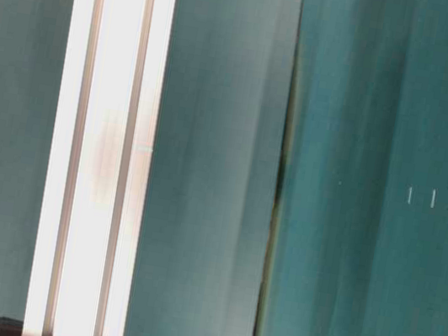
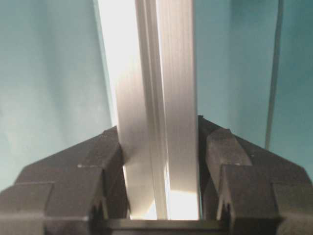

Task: Lift the metal rail with both hands and move it towards you.
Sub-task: 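Carry the held rail toward the front with both grippers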

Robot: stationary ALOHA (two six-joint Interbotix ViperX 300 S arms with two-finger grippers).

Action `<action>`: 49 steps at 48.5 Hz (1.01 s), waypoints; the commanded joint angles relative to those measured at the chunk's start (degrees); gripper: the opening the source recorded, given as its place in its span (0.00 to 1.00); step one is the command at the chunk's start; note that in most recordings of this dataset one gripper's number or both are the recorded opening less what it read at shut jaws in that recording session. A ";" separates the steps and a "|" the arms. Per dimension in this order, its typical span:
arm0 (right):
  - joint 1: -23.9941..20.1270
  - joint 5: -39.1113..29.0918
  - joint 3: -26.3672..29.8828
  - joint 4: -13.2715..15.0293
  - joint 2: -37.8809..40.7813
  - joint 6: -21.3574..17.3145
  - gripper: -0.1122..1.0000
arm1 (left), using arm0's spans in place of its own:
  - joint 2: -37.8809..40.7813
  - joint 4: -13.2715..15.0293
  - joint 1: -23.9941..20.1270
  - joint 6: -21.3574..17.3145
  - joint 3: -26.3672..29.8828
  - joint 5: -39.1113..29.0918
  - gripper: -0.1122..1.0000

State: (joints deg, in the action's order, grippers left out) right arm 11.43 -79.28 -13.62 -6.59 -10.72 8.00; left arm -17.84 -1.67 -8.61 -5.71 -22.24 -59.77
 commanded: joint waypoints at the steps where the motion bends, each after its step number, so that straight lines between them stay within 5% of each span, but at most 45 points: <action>1: -0.44 0.18 0.97 -0.44 -0.26 -1.23 0.46 | -1.49 -0.26 0.79 1.05 2.02 0.35 0.39; 36: -7.03 9.58 -6.24 -1.85 -0.79 -7.65 0.46 | -0.62 -0.26 4.57 6.59 -3.69 6.68 0.39; 49: -7.47 17.84 -12.66 -3.69 0.35 -8.00 0.46 | 3.08 -0.18 5.63 8.61 -9.67 15.29 0.39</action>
State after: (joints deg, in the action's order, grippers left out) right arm 4.39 -64.78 -25.58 -8.53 -10.55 0.88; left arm -15.03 -1.67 -2.99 1.32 -31.64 -48.08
